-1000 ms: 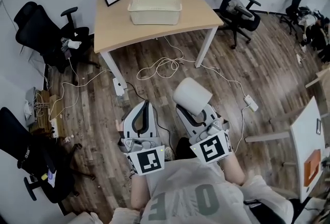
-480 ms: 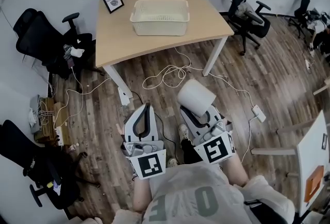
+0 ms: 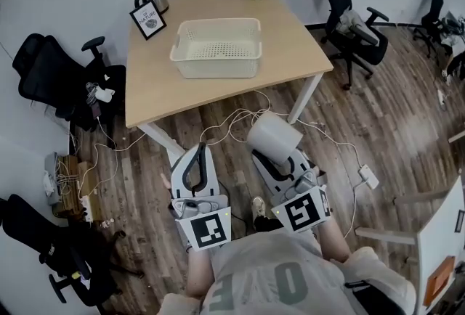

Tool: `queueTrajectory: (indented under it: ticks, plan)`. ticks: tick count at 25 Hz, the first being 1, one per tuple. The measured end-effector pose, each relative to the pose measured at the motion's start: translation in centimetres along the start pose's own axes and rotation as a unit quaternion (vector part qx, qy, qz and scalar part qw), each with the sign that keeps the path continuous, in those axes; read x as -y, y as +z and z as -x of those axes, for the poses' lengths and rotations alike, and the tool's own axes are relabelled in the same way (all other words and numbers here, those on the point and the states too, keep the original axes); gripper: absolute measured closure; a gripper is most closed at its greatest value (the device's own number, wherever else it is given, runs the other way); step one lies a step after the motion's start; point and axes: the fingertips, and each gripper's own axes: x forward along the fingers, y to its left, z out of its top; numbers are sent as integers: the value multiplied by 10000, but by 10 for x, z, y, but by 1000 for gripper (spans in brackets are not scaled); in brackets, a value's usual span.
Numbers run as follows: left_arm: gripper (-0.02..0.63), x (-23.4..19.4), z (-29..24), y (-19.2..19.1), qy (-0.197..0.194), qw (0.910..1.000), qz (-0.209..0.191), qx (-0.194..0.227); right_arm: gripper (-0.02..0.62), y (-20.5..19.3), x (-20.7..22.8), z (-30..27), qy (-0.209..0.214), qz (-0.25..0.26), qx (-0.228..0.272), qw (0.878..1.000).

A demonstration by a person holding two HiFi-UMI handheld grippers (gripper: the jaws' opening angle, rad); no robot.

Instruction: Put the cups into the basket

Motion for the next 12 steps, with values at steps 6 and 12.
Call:
queueTrajectory:
  ticks: [6,12]
  plan:
    - [598,13,-59,-2,59,9999,-101,2,535,-26,47,-20,82,-31,30,10000]
    - [598,19,-95,-6,55,9998,-103,-139,535,-41,75,-41,206,-59,51,9998]
